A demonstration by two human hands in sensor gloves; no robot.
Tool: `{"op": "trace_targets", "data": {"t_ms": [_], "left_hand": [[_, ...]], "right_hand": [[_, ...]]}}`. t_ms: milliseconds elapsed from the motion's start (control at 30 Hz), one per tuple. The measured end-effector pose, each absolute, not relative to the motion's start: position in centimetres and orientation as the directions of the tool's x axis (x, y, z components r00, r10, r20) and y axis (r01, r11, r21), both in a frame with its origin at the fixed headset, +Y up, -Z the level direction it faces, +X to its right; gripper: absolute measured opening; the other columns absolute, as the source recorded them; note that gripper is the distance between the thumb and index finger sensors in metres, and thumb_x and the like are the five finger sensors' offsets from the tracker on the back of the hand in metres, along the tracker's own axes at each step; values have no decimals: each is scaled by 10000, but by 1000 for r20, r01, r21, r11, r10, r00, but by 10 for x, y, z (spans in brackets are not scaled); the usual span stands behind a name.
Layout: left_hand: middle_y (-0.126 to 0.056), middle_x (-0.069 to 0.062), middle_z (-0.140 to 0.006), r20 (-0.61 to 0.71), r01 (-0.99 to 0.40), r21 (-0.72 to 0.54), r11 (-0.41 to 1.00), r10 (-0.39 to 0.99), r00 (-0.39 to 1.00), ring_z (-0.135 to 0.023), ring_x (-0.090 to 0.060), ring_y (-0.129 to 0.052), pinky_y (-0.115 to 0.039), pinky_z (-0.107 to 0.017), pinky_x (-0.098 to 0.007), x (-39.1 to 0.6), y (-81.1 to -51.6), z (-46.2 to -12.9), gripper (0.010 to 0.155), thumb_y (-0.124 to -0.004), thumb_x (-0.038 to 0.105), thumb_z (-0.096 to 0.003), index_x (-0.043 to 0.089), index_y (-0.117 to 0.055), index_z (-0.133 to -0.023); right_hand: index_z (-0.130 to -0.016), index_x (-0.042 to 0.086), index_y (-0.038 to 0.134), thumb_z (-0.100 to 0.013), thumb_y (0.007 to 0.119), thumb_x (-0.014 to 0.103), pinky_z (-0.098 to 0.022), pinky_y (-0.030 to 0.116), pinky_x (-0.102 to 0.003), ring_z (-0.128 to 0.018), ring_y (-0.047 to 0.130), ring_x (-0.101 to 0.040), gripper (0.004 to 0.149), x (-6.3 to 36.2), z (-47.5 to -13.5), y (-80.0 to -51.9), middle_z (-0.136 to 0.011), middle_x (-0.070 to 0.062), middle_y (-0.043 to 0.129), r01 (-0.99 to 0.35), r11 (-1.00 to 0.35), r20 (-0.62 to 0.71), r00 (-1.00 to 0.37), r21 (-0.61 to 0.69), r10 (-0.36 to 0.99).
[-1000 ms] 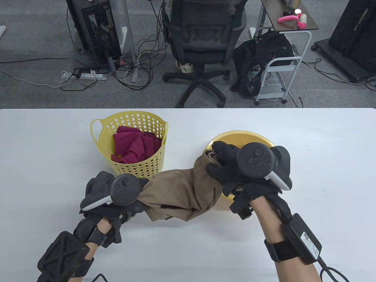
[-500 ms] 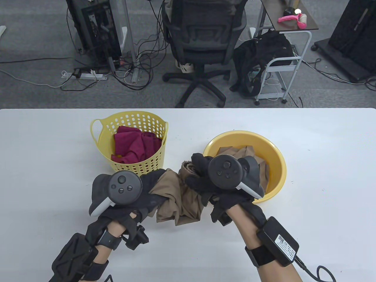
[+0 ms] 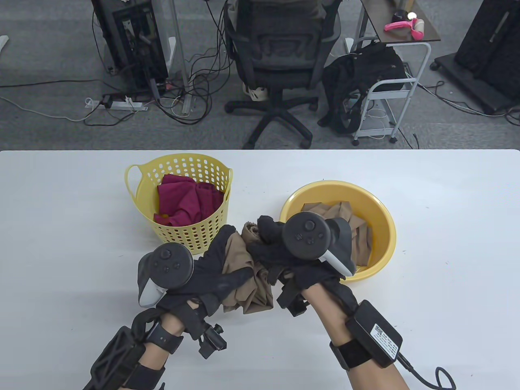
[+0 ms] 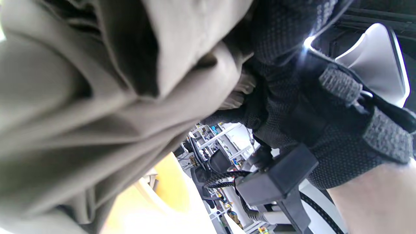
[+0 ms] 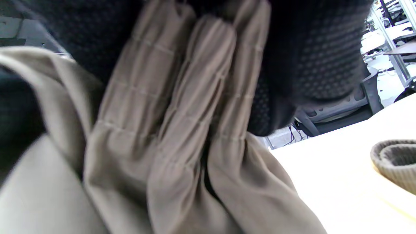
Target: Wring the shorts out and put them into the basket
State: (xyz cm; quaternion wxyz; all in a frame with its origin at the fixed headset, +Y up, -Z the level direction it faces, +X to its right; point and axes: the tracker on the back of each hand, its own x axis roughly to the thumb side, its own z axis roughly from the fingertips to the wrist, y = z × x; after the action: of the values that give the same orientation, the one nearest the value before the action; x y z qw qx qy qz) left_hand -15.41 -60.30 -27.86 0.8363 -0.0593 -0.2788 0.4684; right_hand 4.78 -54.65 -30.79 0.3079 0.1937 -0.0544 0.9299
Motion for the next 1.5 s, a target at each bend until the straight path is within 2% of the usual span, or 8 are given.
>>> {"op": "trace_targets", "data": {"t_ms": [133,233,267,400,700,1067,1233,1500], "left_hand": [[-210,-459,-1133,447,-738,-336,586,788,423,-990,-757,-421,-515,-617,-753,-150,-605,-276,1179,-948,471,-475,-48,-86,-1090],[-203,-438,-1145,481,-735,-250,631,739,471,-991,-755,-457,-541,-611,-763,-148,-604,-272,1259,-1012,461,-420,-47,-75,-1089],[-232,-430,-1149,480,-736,-186,651,714,510,-988,-750,-492,-565,-600,-769,-147,-603,-270,1268,-1030,460,-400,-47,-98,-1094],[-276,-434,-1137,488,-716,-101,691,662,569,-968,-747,-554,-611,-562,-785,-145,-603,-266,1308,-1060,481,-354,-64,-129,-1094],[-336,-391,-1146,482,-693,-62,718,629,609,-968,-706,-619,-636,-555,-788,-148,-611,-264,1325,-1070,525,-322,-36,-163,-1108],[-545,-270,-1140,518,-678,-25,734,590,619,-956,-599,-776,-699,-565,-762,-159,-610,-264,1168,-1084,533,-335,90,-341,-1120],[-674,-238,-1071,538,-666,24,745,552,637,-905,-502,-887,-758,-565,-715,-163,-608,-265,1095,-1080,546,-348,93,-421,-1096],[-782,-199,-997,526,-725,-7,688,619,583,-830,-435,-975,-814,-553,-670,-176,-608,-269,913,-1038,521,-418,116,-521,-1052]], "right_hand": [[-906,-53,763,-497,888,427,-360,979,-409,-491,1093,-357,644,45,-307,-548,-763,-259,918,-630,-774,390,-699,61,599],[-906,-60,761,-497,890,422,-359,984,-410,-493,1095,-362,646,41,-305,-551,-765,-268,913,-673,-731,375,-652,113,658],[-906,-67,759,-497,890,419,-357,985,-413,-492,1096,-367,648,40,-304,-551,-762,-273,913,-688,-714,369,-634,132,679],[-910,-67,755,-502,886,414,-359,993,-406,-497,1098,-367,644,34,-301,-554,-769,-275,907,-689,-714,382,-629,129,677],[-842,-98,804,-479,915,390,-287,1043,-377,-418,1144,-355,619,28,-297,-562,-689,-290,952,-715,-683,388,-592,152,706],[-804,-103,818,-470,923,391,-264,1048,-372,-394,1149,-360,605,23,-297,-561,-655,-291,959,-725,-654,441,-525,215,728],[-797,-98,821,-467,929,395,-285,1036,-391,-416,1137,-376,603,26,-300,-566,-668,-285,954,-770,-583,404,-462,259,789],[-837,-11,835,-507,872,405,-342,989,-407,-481,1103,-363,533,32,-303,-571,-728,-227,955,-792,-532,358,-424,299,832]]}}
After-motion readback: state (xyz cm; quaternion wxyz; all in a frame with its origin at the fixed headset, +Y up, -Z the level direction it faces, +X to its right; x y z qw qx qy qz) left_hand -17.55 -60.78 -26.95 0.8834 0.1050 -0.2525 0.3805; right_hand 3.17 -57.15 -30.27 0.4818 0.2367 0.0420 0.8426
